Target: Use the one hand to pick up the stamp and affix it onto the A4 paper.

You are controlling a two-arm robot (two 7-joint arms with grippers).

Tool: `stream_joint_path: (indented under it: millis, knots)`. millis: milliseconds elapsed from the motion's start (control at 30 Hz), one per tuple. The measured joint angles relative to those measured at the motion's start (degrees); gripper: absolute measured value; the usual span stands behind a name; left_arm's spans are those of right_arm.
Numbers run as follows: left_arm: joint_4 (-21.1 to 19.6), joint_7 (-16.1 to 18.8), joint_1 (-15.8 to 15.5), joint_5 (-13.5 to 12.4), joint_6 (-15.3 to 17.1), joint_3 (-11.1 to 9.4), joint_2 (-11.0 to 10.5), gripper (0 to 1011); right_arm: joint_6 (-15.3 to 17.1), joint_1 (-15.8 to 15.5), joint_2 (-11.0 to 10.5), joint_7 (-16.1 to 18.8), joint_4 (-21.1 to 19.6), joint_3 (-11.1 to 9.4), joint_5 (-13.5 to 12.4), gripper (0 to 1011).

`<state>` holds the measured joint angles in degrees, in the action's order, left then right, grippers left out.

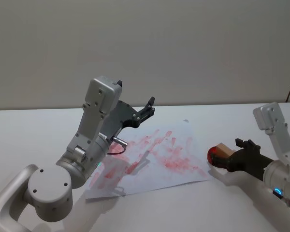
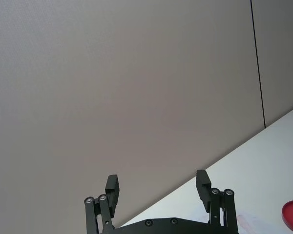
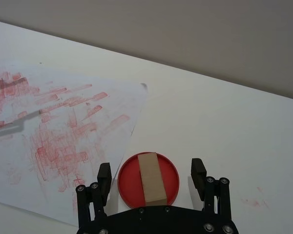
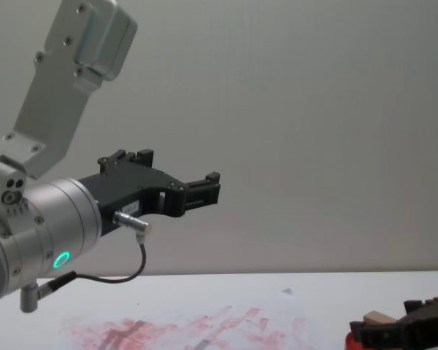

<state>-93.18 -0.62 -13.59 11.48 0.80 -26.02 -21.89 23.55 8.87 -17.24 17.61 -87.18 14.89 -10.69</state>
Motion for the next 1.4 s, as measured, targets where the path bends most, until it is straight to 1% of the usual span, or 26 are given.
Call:
stream_joint_path:
  millis: [133,300,333,400,433,567,600,633,667,700,733,767,800,867,900,967,1000,1067,1267,1400]
  knots:
    - [0.00,0.00,0.00,0.00,0.00,0.00,0.00,1001,0.12,0.37,0.20,0.38,0.52,0.18,0.37,995]
    - [0.00,0.00,0.00,0.00,0.00,0.00,0.00,1001,0.25,0.72,0.39,0.73,1.02,0.35,0.72,885]
    - [0.00,0.00,0.00,0.00,0.00,0.00,0.00,1001,0.27,0.75,0.41,0.78,1.09,0.37,0.78,834]
    - [0.00,0.00,0.00,0.00,0.00,0.00,0.00,1001,0.30,0.87,0.46,0.87,1.23,0.41,0.88,807]
    - [0.00,0.00,0.00,0.00,0.00,0.00,0.00,1001,0.31,0.90,0.48,0.89,1.27,0.42,0.91,746]
    - [0.00,0.00,0.00,0.00,0.00,0.00,0.00,1001,0.37,1.05,0.55,1.05,1.49,0.50,1.06,675]
    - [0.00,0.00,0.00,0.00,0.00,0.00,0.00,1001,0.37,1.07,0.56,1.07,1.51,0.51,1.08,606]
    - [0.00,0.00,0.00,0.00,0.00,0.00,0.00,1001,0.38,1.08,0.57,1.08,1.54,0.51,1.10,606]
    - [0.00,0.00,0.00,0.00,0.00,0.00,0.00,1001,0.39,1.10,0.58,1.10,1.57,0.52,1.12,566]
    - [0.00,0.00,0.00,0.00,0.00,0.00,0.00,1001,0.39,1.13,0.59,1.12,1.58,0.52,1.14,548]
    - [0.00,0.00,0.00,0.00,0.00,0.00,0.00,1001,0.40,1.16,0.60,1.15,1.62,0.53,1.17,488]
    - [0.00,0.00,0.00,0.00,0.00,0.00,0.00,1001,0.40,1.18,0.61,1.17,1.64,0.54,1.19,476]
    - [0.00,0.00,0.00,0.00,0.00,0.00,0.00,1001,0.41,1.21,0.62,1.19,1.67,0.55,1.22,408]
    - [0.00,0.00,0.00,0.00,0.00,0.00,0.00,1001,0.42,1.23,0.62,1.22,1.71,0.56,1.24,364]
    - [0.00,0.00,0.00,0.00,0.00,0.00,0.00,1001,0.43,1.23,0.63,1.23,1.73,0.56,1.25,306]
    - [0.00,0.00,0.00,0.00,0.00,0.00,0.00,1001,0.45,1.26,0.64,1.25,1.77,0.58,1.27,275]
    - [0.00,0.00,0.00,0.00,0.00,0.00,0.00,1001,0.46,1.28,0.65,1.26,1.79,0.59,1.28,233]
    - [0.00,0.00,0.00,0.00,0.00,0.00,0.00,1001,0.46,1.29,0.66,1.27,1.80,0.59,1.29,217]
    - [0.00,0.00,0.00,0.00,0.00,0.00,0.00,1001,0.43,1.33,0.67,1.33,1.83,0.61,1.34,218]
    - [0.00,0.00,0.00,0.00,0.00,0.00,0.00,1001,-0.14,1.53,0.71,1.58,1.83,0.62,1.55,218]
